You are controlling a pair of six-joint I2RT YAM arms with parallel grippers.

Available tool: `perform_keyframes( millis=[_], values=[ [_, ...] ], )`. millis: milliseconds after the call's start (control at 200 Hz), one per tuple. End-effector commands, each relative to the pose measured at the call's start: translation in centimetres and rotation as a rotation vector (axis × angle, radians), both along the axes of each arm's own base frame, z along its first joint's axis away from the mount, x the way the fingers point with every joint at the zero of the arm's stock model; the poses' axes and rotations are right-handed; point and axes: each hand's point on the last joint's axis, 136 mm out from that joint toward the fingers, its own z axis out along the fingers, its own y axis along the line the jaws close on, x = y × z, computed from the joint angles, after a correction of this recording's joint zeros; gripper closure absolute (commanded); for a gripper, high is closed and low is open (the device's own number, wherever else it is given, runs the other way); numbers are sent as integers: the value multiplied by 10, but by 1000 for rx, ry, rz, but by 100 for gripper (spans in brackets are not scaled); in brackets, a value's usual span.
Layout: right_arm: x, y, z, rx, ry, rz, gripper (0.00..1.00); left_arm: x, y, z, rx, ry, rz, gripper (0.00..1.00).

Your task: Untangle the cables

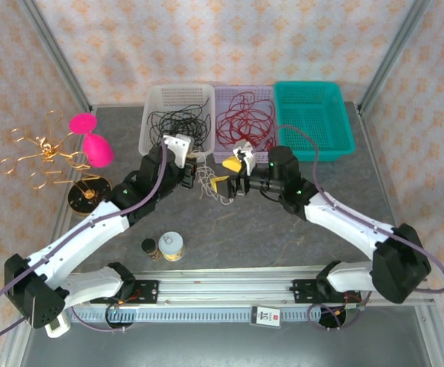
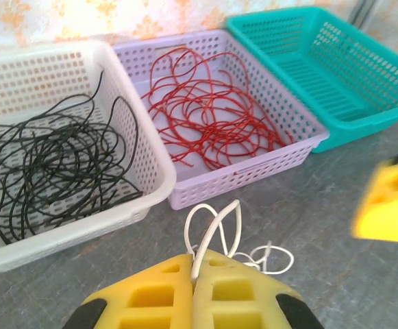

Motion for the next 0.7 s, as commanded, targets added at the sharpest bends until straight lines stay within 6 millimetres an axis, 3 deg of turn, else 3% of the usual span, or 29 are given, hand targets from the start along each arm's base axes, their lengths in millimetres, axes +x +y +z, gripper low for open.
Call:
perform_keyframes(
  millis=[0, 175, 340, 506, 691],
  values=[
    [5, 22, 22, 65, -63, 75, 16, -10, -8, 9, 36, 4, -87, 100],
    [41, 37, -15, 25, 46, -18, 22, -4, -24, 28, -32, -52, -120, 100],
    [66, 49, -50, 3, 205, -82, 35, -1, -31, 58, -154, -138, -98, 100],
    [80, 36, -92, 1, 322, -241, 45, -3, -29, 86, -252, -219, -65, 100],
    [77, 18, -111, -30, 347, -362, 50, -9, -17, 118, -292, -292, -35, 100]
  ],
)
